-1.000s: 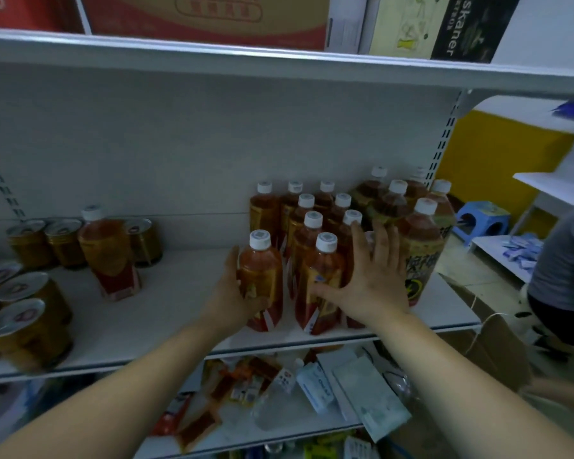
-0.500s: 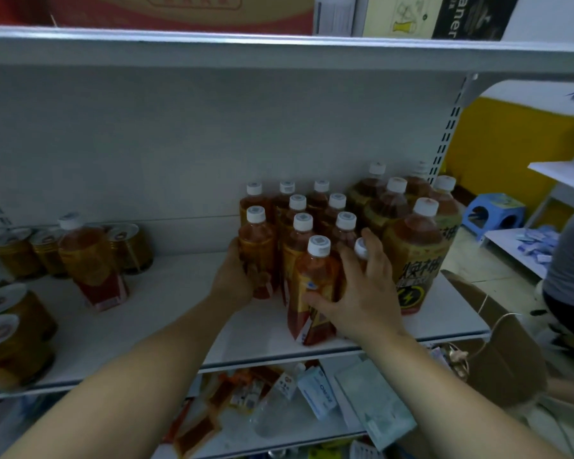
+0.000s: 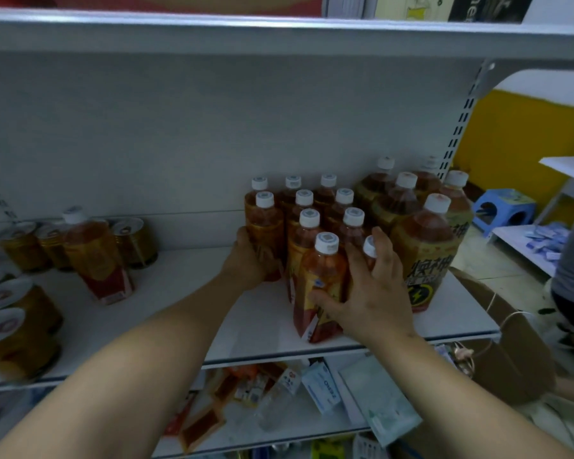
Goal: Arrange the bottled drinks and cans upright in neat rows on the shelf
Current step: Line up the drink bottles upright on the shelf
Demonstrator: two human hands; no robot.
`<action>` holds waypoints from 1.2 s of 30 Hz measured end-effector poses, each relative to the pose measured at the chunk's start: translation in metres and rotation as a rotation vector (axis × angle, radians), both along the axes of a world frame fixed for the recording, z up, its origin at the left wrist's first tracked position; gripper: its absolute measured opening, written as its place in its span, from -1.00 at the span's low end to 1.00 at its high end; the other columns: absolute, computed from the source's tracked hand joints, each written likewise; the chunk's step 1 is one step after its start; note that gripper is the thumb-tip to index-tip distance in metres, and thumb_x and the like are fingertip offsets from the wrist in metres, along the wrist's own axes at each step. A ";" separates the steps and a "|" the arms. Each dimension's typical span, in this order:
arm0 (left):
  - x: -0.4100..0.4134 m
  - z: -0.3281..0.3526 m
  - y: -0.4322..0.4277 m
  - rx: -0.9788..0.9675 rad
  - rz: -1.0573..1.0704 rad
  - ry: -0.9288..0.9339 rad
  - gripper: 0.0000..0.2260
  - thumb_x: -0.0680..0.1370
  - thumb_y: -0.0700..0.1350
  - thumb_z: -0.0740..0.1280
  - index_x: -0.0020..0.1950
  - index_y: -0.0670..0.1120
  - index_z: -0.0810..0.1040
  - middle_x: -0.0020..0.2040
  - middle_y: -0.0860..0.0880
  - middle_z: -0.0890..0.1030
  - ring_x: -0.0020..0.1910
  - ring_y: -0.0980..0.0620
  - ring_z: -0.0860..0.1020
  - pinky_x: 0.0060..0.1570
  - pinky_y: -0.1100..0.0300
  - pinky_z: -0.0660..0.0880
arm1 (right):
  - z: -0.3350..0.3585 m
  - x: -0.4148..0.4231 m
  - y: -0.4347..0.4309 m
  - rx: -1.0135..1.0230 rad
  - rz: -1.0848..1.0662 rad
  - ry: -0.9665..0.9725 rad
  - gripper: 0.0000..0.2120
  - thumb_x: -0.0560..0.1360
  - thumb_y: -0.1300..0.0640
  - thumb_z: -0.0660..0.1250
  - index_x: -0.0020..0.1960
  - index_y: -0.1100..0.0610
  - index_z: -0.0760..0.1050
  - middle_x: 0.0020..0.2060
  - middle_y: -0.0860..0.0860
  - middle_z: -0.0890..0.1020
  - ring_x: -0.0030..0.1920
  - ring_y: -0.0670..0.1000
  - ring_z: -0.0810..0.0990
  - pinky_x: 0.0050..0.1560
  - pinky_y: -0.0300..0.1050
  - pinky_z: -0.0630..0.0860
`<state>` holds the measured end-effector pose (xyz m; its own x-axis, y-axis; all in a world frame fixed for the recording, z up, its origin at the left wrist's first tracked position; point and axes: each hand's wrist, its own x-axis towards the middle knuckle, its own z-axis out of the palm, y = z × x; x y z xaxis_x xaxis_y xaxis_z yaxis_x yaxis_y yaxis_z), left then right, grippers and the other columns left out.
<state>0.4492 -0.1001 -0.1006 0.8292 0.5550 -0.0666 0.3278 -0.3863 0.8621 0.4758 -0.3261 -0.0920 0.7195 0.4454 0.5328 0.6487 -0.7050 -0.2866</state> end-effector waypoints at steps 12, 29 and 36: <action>-0.187 0.085 0.093 0.762 -0.043 0.286 -0.74 0.49 0.07 0.33 0.05 -0.07 0.47 0.13 -0.06 0.54 0.05 -0.05 0.51 -0.02 0.12 0.45 | 0.052 -0.040 0.022 0.055 -0.031 0.053 0.00 0.22 -0.53 0.05 0.50 0.03 0.23 0.54 0.10 0.07 0.53 0.12 -0.09 0.49 0.19 -0.10; -0.291 0.030 0.226 0.713 0.035 0.646 -0.31 0.45 0.46 -0.05 0.52 0.23 -0.05 0.57 0.09 -0.17 0.54 -0.11 -0.21 0.39 -0.36 -0.16 | 0.046 -0.146 0.353 0.011 0.283 0.707 0.09 0.32 -0.23 0.49 0.57 0.08 -0.10 0.50 0.13 0.20 0.46 0.17 0.27 0.39 0.02 0.31; -0.306 0.024 0.240 0.767 -0.142 0.643 -0.19 0.32 0.56 0.02 0.49 0.32 -0.13 0.56 0.10 -0.24 0.52 -0.15 -0.29 0.39 -0.34 -0.17 | 0.016 -0.146 0.376 0.143 0.236 0.656 -0.23 0.43 -0.05 0.45 0.47 0.08 0.11 0.34 0.12 0.44 0.29 0.19 0.47 0.20 -0.02 0.40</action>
